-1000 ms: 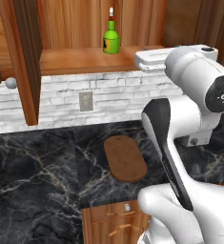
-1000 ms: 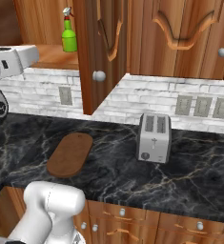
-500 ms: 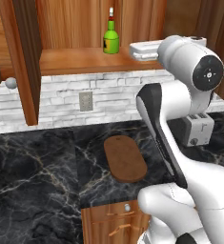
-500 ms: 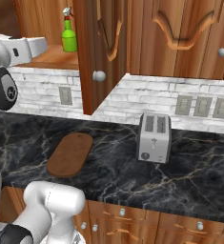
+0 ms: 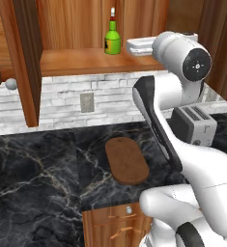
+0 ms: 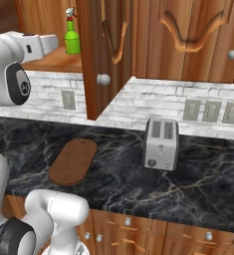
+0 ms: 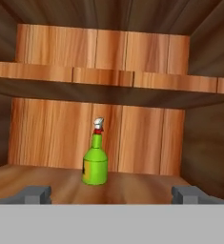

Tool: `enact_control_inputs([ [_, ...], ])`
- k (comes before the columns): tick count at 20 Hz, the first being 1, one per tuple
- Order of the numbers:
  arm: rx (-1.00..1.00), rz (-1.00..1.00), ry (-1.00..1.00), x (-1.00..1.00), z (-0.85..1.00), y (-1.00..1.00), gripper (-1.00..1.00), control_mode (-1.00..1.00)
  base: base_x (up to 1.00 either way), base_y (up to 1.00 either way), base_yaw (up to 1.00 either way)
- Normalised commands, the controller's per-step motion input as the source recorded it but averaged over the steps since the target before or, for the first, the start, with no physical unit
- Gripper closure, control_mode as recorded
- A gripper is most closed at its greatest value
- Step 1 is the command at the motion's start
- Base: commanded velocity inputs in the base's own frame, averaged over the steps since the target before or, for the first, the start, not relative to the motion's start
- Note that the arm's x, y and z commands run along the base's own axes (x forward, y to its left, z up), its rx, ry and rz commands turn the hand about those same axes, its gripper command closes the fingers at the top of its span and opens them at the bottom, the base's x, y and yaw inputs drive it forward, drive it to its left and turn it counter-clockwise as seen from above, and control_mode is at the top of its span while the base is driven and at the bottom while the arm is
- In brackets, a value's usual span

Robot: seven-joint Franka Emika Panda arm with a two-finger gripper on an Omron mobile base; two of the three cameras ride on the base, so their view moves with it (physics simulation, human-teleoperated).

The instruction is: Grab the spray bottle from the cabinet, then place it next to the cutting board for sanitizing. Then grab the dish brush from the countertop next to the sink and place it next to the cutting board.

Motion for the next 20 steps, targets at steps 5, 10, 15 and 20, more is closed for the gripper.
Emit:
enact_control_inputs([
  [5, 0.0, 0.0, 0.0, 0.41, 0.0, 0.0, -1.0, -1.0, 0.0, 0.0, 0.0],
  [10, 0.0, 0.0, 0.0, 0.45, -0.01, 0.0, -1.0, -1.0, 0.0, 0.0, 0.0],
  [15, -0.02, 0.0, 0.0, 0.52, 0.0, 0.01, -1.0, -1.0, 0.0, 0.0, 0.0],
  [20, -0.01, 0.0, 0.0, 0.53, 0.0, 0.04, -1.0, -1.0, 0.0, 0.0, 0.0],
])
